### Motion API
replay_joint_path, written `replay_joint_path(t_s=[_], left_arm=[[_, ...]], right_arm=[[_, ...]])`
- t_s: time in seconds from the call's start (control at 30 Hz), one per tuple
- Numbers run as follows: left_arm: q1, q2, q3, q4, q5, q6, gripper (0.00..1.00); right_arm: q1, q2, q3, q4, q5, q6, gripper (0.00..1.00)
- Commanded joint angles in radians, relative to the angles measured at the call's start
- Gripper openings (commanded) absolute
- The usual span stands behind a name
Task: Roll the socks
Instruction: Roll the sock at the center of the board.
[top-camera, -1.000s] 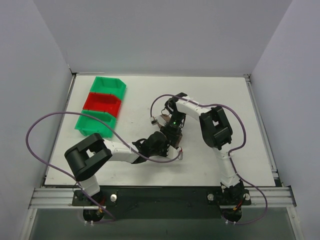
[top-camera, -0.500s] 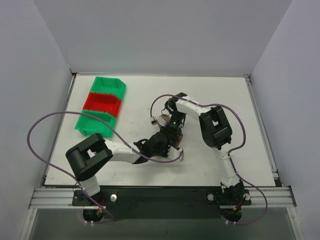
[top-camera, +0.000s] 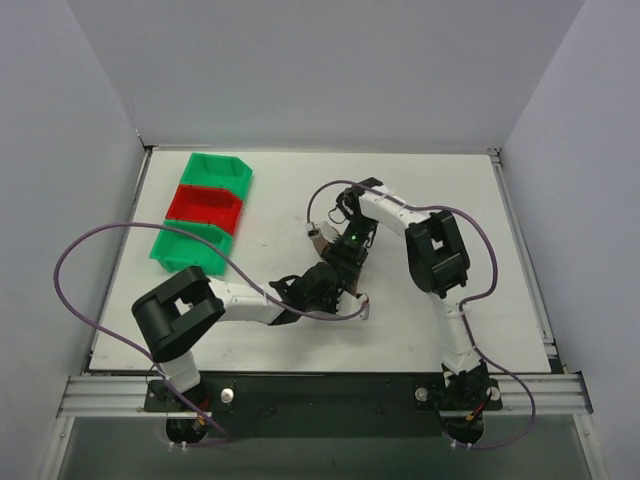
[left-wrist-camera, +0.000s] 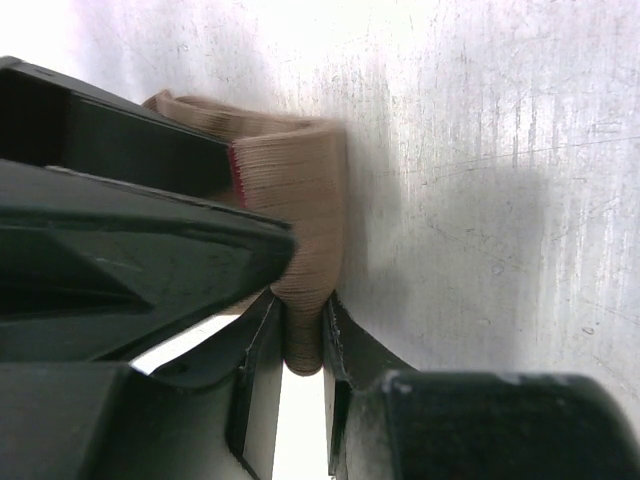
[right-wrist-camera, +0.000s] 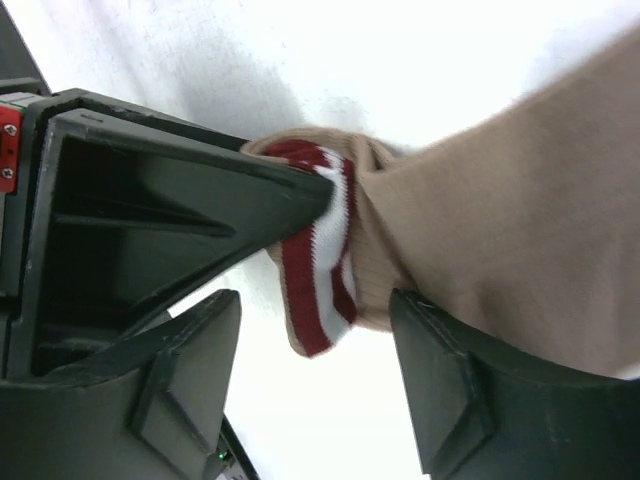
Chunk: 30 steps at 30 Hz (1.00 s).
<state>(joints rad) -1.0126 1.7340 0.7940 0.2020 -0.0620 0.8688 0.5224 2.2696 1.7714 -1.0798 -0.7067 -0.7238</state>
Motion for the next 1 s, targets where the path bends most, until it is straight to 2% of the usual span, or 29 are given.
replay_joint_path(t_s=[0.0,0.27,0.4,0.63,0.97], left_arm=[[-0.001,0.030,0.042,-0.180,-0.036,-0.036,0.00],[0.011,0.081,0.137,-0.306,-0.015,-0.083,0.00],[0.034,0.120,0.250,-0.448,0.040,-0.125,0.00],[0.083,0.180,0.391,-0.624,0.152,-0.162,0.00],[0.164,0.302,0.591,-0.864,0.321,-0.209,0.00]], right_arm=[[-0.047,-0.097,0.017,0.052,0.070,0.064,0.65],[-0.107,-0.241,-0.065,0.222,0.183,0.167,0.70],[-0.136,-0.323,-0.148,0.314,0.266,0.207,0.73],[-0.196,-0.479,-0.355,0.484,0.366,0.227,0.87],[-0.289,-0.750,-0.642,0.730,0.440,0.230,0.89]])
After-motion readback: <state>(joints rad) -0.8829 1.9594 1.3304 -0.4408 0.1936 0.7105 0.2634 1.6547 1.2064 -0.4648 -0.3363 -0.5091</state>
